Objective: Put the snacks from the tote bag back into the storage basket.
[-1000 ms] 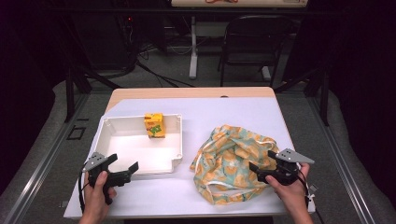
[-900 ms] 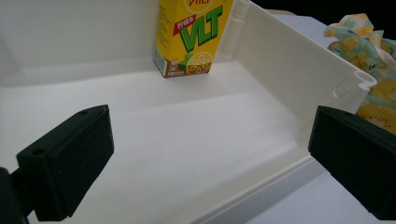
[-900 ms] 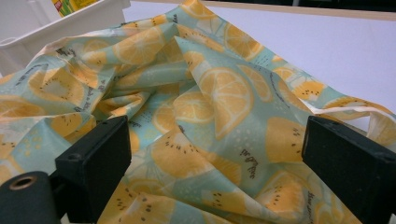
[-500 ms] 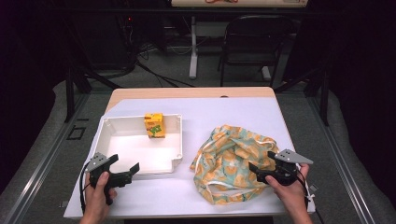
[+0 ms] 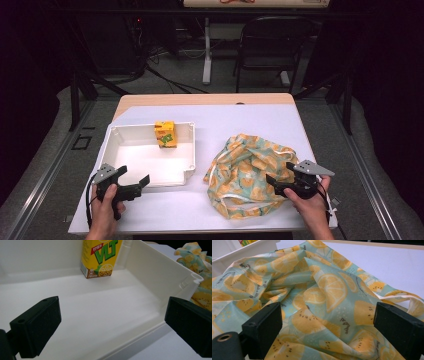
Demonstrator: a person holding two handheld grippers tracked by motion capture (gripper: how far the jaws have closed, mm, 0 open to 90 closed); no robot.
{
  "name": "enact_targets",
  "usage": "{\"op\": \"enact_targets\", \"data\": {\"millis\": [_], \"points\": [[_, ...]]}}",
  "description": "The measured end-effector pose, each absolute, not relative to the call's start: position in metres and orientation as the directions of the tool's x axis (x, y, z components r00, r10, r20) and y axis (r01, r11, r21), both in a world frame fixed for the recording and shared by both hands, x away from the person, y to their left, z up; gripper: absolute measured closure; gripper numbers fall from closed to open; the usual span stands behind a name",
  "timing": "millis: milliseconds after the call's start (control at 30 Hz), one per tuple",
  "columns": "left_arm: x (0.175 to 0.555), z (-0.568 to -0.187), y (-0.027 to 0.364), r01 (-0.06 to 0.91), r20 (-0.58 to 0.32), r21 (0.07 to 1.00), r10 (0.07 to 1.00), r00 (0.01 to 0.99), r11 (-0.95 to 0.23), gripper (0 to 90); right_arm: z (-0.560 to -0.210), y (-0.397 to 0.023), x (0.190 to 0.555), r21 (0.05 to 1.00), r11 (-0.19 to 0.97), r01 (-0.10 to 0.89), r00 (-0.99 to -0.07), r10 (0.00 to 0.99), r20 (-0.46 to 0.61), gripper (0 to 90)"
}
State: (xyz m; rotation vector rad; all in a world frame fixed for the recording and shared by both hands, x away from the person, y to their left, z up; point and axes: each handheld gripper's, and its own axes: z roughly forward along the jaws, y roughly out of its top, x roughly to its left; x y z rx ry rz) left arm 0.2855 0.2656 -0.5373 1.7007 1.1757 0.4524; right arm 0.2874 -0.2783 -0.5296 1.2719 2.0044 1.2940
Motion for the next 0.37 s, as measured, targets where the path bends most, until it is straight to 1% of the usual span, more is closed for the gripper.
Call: {"op": "enact_targets", "data": {"millis": [367], "points": [[0.2852,-0.5366,0.2648,0.498,-0.212,0.865,0.862,0.461,-0.054,0.8,-0.5304,-0.2787,0.2878,0.875,0.141,0.464,-0.485,0.866,0.117,7.8]]}}
